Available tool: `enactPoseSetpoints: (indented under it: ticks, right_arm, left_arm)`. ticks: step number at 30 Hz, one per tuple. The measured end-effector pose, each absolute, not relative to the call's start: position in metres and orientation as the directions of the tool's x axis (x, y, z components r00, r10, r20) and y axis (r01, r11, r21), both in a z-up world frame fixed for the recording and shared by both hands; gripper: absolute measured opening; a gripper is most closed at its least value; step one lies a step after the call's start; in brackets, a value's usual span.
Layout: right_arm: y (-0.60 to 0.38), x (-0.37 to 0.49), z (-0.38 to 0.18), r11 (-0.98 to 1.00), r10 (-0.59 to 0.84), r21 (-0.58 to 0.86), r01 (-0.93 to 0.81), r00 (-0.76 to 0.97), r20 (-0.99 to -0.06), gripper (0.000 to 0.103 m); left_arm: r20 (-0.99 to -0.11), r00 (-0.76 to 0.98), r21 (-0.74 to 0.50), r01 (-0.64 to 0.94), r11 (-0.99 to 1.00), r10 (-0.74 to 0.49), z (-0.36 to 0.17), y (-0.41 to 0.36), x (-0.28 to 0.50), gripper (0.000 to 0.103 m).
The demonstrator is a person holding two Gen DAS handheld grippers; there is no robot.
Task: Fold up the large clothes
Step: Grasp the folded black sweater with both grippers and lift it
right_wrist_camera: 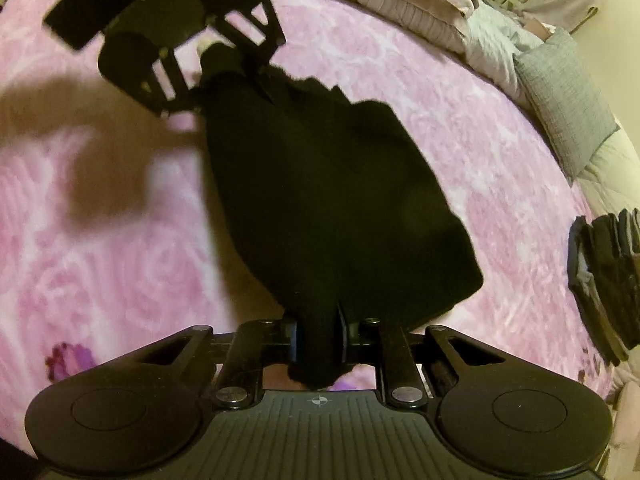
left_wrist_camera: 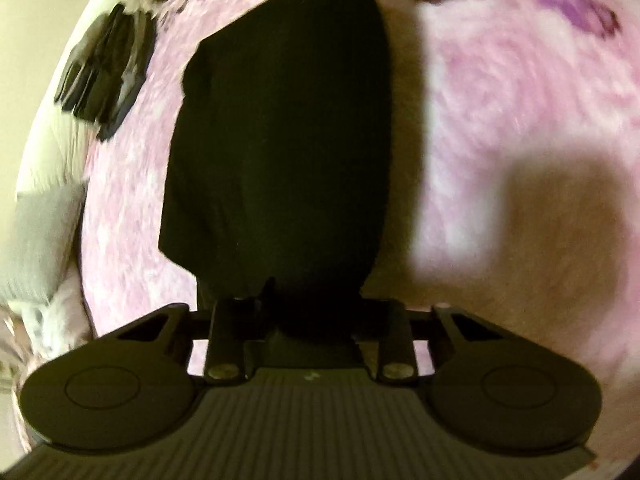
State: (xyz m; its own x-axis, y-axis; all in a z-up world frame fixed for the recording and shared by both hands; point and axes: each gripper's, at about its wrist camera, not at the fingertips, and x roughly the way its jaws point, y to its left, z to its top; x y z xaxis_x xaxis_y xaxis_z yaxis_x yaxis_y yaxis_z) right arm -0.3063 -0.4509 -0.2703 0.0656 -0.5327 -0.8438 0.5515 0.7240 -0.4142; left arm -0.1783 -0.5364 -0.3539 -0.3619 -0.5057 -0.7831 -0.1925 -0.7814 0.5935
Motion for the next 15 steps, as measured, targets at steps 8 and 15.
enactPoseSetpoints:
  ticks: [8, 15]
  right_arm:
    - [-0.413, -0.264, -0.299, 0.678, -0.686, -0.579, 0.453, 0.11, -0.719, 0.08]
    - [-0.442, -0.271, -0.332, 0.694, -0.691, -0.63, 0.349, 0.077, -0.719, 0.051]
  left_arm:
    - [-0.855, -0.351, 0.403, 0.012, -0.915, -0.382, -0.317, -0.569, -0.19, 0.024]
    - [-0.85, -0.355, 0.413, 0.013, -0.911, -0.39, -0.318, -0.558, -0.185, 0.026]
